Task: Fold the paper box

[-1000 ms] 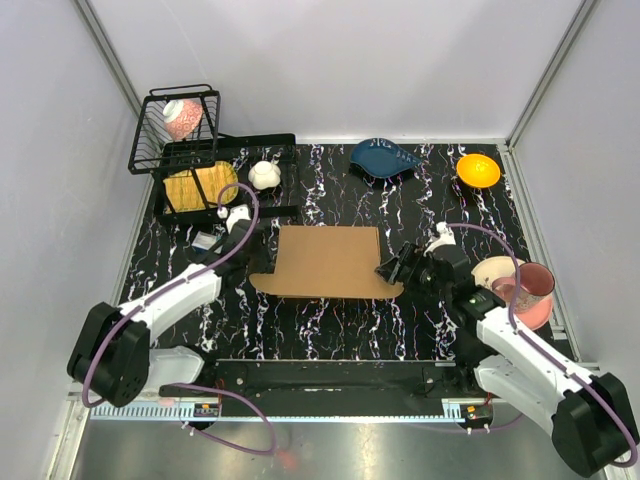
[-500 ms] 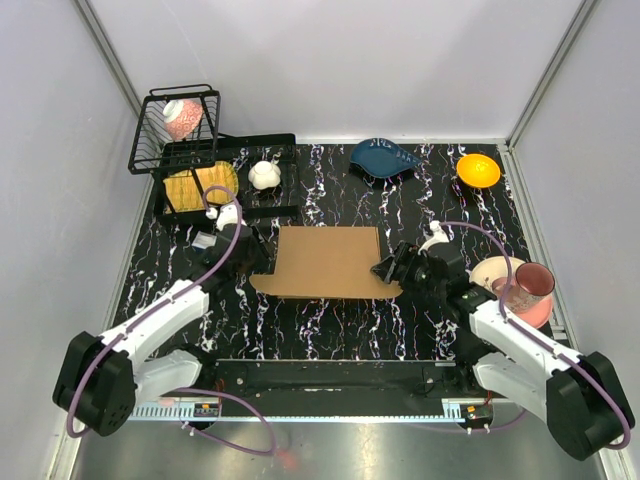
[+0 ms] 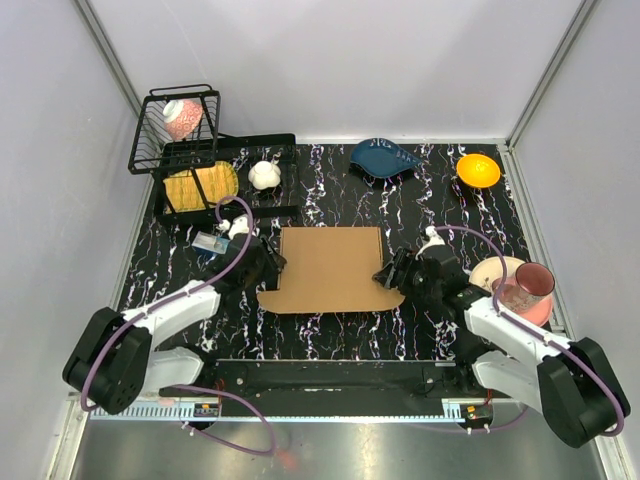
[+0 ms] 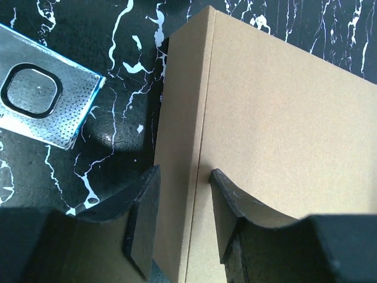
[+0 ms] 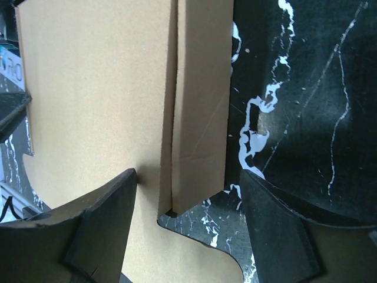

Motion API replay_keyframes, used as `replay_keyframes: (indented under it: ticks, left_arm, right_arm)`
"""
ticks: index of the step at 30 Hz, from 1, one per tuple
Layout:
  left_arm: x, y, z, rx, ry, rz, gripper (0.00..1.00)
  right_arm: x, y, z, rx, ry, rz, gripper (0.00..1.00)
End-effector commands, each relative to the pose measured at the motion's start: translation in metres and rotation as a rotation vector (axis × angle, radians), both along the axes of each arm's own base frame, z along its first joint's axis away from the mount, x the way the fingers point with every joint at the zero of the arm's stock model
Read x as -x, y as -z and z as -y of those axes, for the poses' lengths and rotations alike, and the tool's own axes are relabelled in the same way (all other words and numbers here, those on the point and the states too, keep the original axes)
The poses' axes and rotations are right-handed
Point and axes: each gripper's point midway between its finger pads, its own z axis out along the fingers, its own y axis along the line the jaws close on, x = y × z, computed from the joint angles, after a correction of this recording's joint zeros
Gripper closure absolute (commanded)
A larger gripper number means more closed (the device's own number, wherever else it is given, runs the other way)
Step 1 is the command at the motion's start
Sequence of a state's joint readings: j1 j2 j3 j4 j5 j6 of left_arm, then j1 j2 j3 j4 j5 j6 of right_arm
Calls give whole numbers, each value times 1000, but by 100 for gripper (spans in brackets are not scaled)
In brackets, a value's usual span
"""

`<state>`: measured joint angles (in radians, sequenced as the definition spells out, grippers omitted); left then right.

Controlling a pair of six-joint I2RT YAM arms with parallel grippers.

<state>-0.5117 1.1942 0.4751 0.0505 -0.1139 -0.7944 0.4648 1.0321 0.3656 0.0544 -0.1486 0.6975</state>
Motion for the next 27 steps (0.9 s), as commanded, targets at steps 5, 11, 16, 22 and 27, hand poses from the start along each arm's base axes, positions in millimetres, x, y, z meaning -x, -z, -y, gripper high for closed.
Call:
replay_keyframes:
  ticks: [5, 11, 16, 22, 27]
  left_arm:
    - [11, 21, -39, -226, -103, -111, 56]
    - [-9, -27, -59, -309, -173, -21, 50]
    - [-25, -73, -41, -159, -155, 146, 50]
    - [-27, -102, 15, 113, 49, 282, 51]
    - [-15, -64, 48, 193, 196, 147, 55]
  right_arm:
    - [-3, -28, 21, 79, 79, 53, 18]
    - [-25, -104, 35, 165, 112, 217, 14]
    - [-32, -145, -7, -36, -31, 372, 30]
    - [-33, -119, -62, -304, -198, 285, 65]
    - [-31, -58, -84, -372, -267, 110, 85]
